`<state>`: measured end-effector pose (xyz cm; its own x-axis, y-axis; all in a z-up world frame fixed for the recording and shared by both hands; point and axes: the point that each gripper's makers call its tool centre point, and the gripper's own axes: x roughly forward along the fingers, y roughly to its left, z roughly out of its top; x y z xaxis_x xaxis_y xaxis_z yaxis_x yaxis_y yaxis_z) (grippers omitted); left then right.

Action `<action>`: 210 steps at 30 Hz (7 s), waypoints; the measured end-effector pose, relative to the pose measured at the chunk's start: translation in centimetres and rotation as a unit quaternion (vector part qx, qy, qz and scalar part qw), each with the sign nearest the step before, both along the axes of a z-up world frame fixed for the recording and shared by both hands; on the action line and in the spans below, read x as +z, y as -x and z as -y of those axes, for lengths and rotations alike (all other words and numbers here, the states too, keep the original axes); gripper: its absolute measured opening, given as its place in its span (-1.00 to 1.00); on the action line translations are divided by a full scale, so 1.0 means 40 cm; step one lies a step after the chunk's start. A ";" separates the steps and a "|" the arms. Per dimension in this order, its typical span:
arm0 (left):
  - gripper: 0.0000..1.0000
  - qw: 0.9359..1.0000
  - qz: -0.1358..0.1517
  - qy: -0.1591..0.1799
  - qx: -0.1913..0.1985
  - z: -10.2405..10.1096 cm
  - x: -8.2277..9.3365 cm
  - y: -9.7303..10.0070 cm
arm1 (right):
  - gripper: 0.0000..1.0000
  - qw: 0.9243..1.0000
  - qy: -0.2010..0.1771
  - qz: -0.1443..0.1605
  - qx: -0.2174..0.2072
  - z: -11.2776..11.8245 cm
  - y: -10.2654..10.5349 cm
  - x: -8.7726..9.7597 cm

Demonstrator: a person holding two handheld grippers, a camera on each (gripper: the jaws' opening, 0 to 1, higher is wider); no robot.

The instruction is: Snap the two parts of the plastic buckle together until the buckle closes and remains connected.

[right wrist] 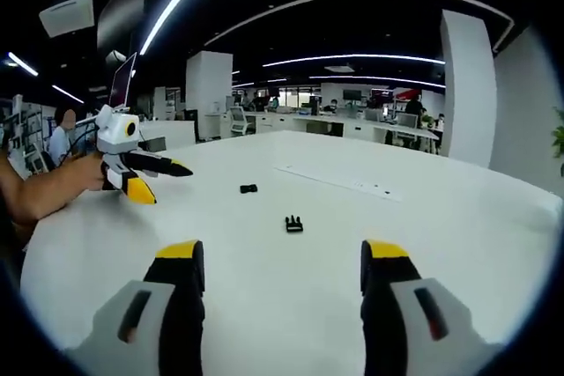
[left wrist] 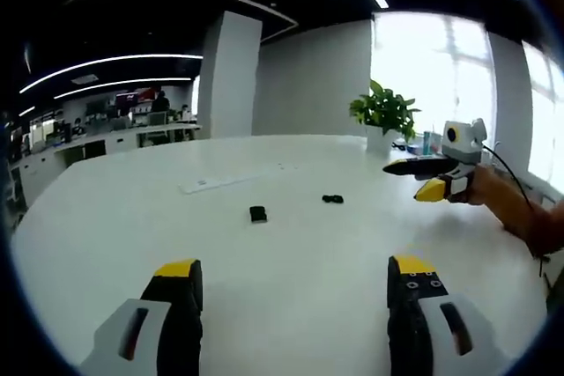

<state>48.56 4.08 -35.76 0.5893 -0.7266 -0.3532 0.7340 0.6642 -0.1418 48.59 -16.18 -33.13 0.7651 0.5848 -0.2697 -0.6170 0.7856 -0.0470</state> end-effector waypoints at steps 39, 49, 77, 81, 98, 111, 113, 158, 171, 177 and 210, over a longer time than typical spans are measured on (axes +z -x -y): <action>0.68 0.999 0.013 -0.048 -0.006 0.011 -0.004 -0.083 | 0.38 0.999 0.022 -0.030 0.039 -0.094 -0.055 -0.046; 0.68 0.999 0.017 -0.041 -0.002 0.012 0.000 -0.134 | 0.37 0.998 0.030 -0.037 0.031 -0.079 -0.070 -0.057; 0.56 0.999 0.004 -0.040 -0.004 0.049 -0.021 -0.189 | 0.23 0.998 0.028 -0.049 0.027 -0.083 -0.122 -0.060; 0.55 0.999 0.002 -0.034 0.001 0.046 -0.014 -0.192 | 0.23 0.998 0.032 -0.052 0.030 -0.082 -0.122 -0.068; 0.56 0.999 0.008 -0.040 0.010 0.052 -0.008 -0.213 | 0.22 0.997 0.038 -0.058 0.032 -0.093 -0.154 -0.077; 0.51 0.999 0.016 -0.027 0.008 0.068 0.019 -0.241 | 0.20 0.997 0.040 -0.056 0.030 -0.097 -0.175 -0.076; 0.51 0.999 0.015 -0.030 0.006 0.068 0.015 -0.247 | 0.20 0.997 0.043 -0.057 0.030 -0.097 -0.179 -0.080; 0.14 0.998 0.014 -0.068 -0.011 0.087 -0.034 -0.262 | -0.06 0.997 0.071 -0.022 0.034 -0.108 -0.189 -0.076; -0.04 0.998 0.015 -0.063 -0.008 0.104 -0.023 -0.225 | -0.12 0.997 0.068 -0.028 0.028 -0.114 -0.185 -0.083; -0.13 0.998 0.014 -0.067 -0.014 0.107 -0.024 -0.211 | -0.14 0.997 0.062 -0.028 0.028 -0.116 -0.187 -0.078; -0.44 0.998 -0.002 -0.065 0.001 0.092 -0.049 -0.248 | -0.39 0.997 0.065 -0.046 0.023 -0.125 -0.179 -0.094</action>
